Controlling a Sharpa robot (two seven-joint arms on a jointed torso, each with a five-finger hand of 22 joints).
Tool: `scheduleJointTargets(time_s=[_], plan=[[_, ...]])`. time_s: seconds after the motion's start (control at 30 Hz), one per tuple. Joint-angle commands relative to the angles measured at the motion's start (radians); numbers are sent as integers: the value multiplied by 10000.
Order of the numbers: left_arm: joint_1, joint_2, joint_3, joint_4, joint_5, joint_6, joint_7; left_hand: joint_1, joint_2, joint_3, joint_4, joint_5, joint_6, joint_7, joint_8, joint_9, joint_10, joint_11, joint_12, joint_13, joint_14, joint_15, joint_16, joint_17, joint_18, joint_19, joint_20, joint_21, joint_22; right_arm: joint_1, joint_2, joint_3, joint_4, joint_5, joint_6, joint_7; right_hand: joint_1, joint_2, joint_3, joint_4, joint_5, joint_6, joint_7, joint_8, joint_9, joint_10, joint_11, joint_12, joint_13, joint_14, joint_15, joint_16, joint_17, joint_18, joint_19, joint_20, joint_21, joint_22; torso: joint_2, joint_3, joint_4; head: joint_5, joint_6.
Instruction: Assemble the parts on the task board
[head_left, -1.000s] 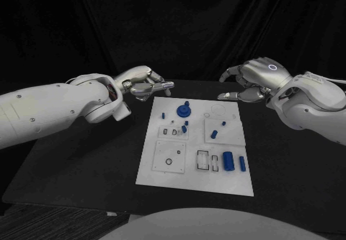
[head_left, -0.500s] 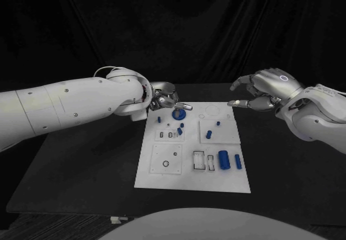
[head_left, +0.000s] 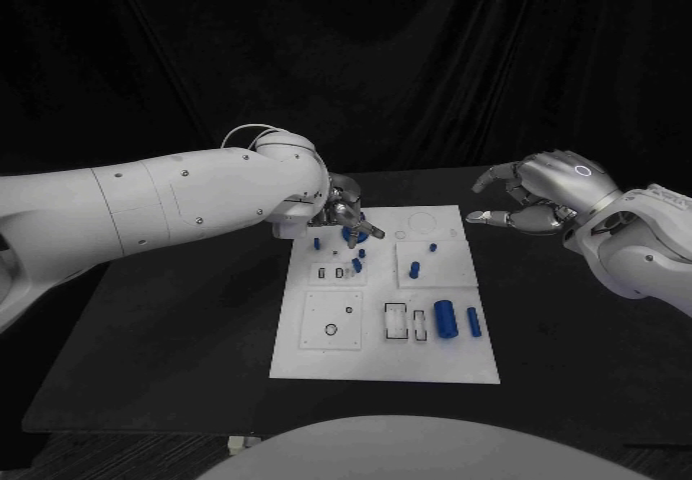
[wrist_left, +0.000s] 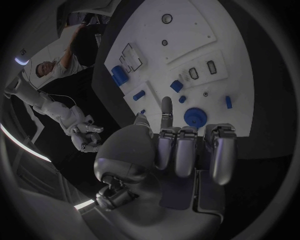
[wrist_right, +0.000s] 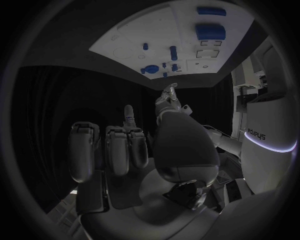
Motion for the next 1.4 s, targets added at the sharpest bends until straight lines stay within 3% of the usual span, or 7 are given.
scheduleJointTargets(time_s=[0.03,0.1,0.3,0.53,0.87,1.0,1.4], plan=[[-7,143,9,-145,-62,718,-818,69,-6,163,-73,142,210,-46,-74,171,1046,-112,25,2608,1043,-130,25,2629,-139,61,-81,35,1518,-58,-42,8,31,7,-140,-141,1,113,71,13,69,71,-17,51,2,1029,82,25,2635,1039,64,26,2628,-181,663,67,58,2361,-25,0,3,-59,-2],[-13,184,9,-183,-62,768,-892,75,-14,204,-102,167,252,-66,-82,228,1046,-132,25,2608,1043,-149,25,2629,-136,56,-100,27,1507,-69,-48,8,25,7,-132,-150,1,113,71,13,69,71,-17,51,2,1029,82,25,2635,1039,64,26,2628,-181,663,67,58,2361,-29,3,2,-62,-2],[-70,298,8,-378,-62,936,-1108,73,-12,267,-135,182,322,-97,-87,315,1046,-163,25,2608,1043,-178,25,2629,-132,48,-129,14,1492,-118,-39,8,-21,7,-75,-186,19,135,77,9,77,77,-14,49,-2,1029,84,25,2635,1039,65,26,2628,-177,656,67,43,2356,-110,-49,21,-70,-2],[-276,342,8,-525,-63,741,-1205,10,-10,352,-149,200,325,-115,-190,421,1046,-199,25,2608,1043,-227,25,2629,-156,146,-179,44,1581,-199,-73,8,-32,7,-63,-175,138,151,81,-33,113,104,-6,45,-15,1029,91,25,2635,1039,69,26,2628,-178,659,71,49,2357,-104,-38,-1,-9,-2],[-515,464,7,-738,-63,842,-1240,-44,-13,430,-163,217,324,-125,-300,510,1046,-223,25,2608,1043,-261,25,2629,-161,174,-216,44,1596,-227,-76,8,-17,7,-22,-188,561,18,32,-100,-5,177,-12,29,-56,1029,92,25,2635,1039,69,26,2628,-172,648,77,34,2349,-149,-44,7,-108,-2],[-591,533,7,-812,-63,888,-1211,-58,-14,457,-171,224,304,-121,-353,530,1046,-224,25,2608,1043,-268,25,2629,-164,189,-226,46,1607,-229,-55,8,-19,7,-13,-185,584,7,27,-98,-18,182,-13,28,-58,1029,92,25,2635,1039,69,26,2628,-172,647,77,33,2349,-154,-39,-14,-34,-2],[-790,730,7,-1044,-63,811,-986,-221,-46,615,-188,173,165,-31,-870,526,1046,-174,25,2608,1043,-251,25,2629,-152,167,-223,1,1554,-231,-36,8,-46,7,5,-186,604,1,24,-95,-29,189,-13,29,-60,1029,92,25,2635,1039,69,26,2628,-169,642,77,22,2345,-181,-48,-12,-20,-2]])
